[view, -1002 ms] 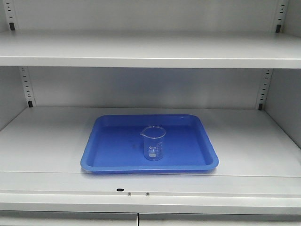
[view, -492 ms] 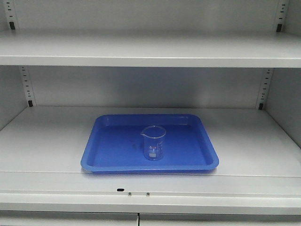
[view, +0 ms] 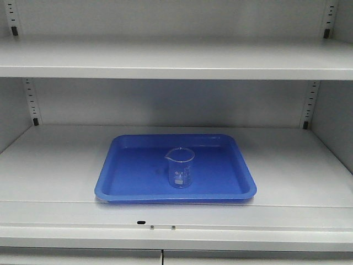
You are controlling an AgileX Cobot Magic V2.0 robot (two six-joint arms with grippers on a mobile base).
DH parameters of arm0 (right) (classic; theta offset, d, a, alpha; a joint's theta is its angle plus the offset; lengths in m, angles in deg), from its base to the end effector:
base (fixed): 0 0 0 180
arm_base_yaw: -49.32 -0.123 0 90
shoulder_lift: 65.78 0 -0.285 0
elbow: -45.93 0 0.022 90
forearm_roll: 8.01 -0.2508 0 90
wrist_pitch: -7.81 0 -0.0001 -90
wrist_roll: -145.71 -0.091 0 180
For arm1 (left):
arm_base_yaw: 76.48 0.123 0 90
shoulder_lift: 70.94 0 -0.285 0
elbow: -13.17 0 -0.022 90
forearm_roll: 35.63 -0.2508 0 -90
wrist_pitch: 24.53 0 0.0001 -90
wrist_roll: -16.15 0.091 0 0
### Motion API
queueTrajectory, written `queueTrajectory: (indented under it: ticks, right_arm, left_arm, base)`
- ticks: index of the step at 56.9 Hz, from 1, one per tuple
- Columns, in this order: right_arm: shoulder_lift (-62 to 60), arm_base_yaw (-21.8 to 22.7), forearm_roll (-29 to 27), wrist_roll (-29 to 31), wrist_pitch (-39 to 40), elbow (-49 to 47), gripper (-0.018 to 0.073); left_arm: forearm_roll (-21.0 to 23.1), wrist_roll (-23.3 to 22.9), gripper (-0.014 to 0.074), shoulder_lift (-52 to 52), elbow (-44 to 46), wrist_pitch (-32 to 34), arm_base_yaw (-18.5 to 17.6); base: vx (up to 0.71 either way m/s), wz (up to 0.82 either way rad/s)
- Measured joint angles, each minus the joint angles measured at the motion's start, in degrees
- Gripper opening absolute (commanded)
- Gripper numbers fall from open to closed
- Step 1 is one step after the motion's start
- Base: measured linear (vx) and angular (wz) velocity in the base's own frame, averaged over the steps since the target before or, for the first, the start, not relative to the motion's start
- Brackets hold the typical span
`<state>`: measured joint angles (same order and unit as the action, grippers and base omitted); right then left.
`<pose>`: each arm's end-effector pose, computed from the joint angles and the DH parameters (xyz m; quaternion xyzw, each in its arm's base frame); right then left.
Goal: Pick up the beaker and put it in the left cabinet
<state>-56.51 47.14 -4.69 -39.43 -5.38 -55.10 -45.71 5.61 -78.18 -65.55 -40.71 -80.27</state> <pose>0.0579 0.0010 0.1805 0.0023 0.7739 0.0175 0.6331 0.0550 0.0008 0.1797 0.0045 0.7765 -0.0066 0.6300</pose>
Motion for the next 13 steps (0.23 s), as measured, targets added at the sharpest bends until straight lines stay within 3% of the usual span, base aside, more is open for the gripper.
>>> queueTrajectory:
  ticks: [13]
  right_arm:
    - [0.0,0.0,0.0,0.0,0.0,0.0,-0.0008]
  left_arm:
    - [0.0,0.0,0.0004,0.0,0.0,0.0,0.0]
  base:
    - [0.0,0.0]
